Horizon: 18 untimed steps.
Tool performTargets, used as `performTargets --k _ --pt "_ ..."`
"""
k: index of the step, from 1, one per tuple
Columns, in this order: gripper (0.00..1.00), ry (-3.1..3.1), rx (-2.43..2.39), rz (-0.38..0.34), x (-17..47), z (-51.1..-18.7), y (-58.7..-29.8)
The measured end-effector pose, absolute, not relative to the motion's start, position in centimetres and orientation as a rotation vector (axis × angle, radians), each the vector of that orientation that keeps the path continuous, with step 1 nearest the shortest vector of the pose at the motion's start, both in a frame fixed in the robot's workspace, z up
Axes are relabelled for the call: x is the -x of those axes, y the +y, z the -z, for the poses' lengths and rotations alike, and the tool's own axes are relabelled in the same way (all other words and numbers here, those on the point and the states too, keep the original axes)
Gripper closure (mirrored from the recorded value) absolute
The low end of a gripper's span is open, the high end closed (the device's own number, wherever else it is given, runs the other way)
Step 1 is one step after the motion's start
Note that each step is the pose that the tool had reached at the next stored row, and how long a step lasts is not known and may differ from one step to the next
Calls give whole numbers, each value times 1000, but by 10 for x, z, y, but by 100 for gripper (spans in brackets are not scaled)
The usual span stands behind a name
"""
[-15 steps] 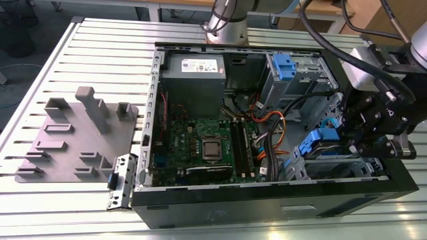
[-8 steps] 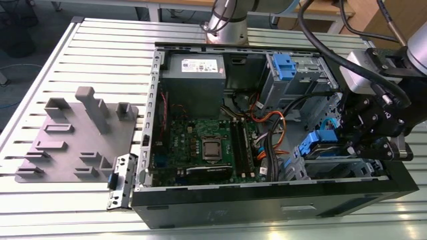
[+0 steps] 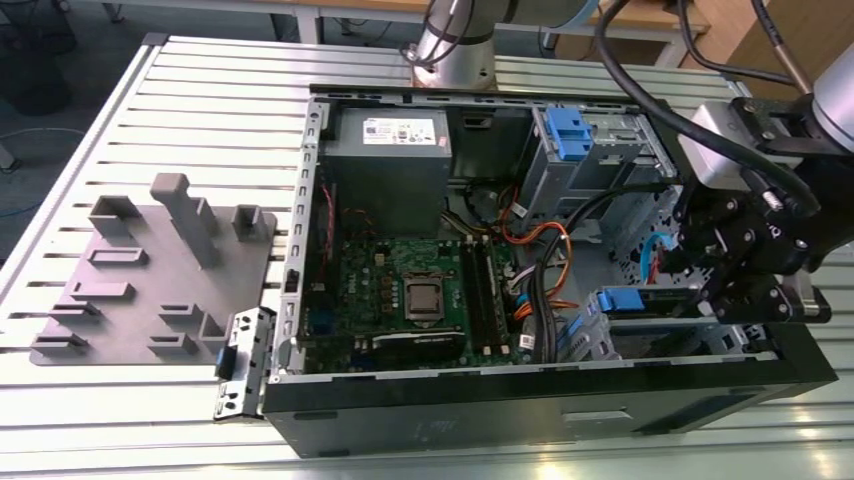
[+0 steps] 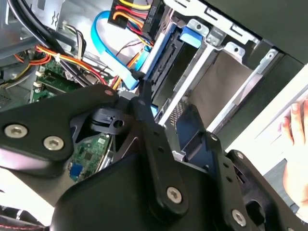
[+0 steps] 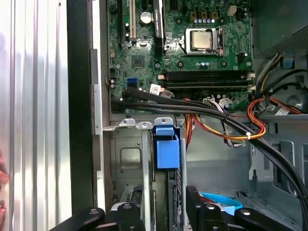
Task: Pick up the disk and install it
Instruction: 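Insert the disk into the insertion slot, then insert the first disk wire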
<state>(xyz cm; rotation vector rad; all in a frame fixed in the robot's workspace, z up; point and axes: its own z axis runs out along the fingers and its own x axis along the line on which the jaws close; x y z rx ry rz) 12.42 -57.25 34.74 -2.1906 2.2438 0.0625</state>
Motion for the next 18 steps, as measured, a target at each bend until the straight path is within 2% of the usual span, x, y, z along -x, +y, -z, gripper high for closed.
performTargets --k 18 --pt "52 2232 2193 -51 -122 -342 -565"
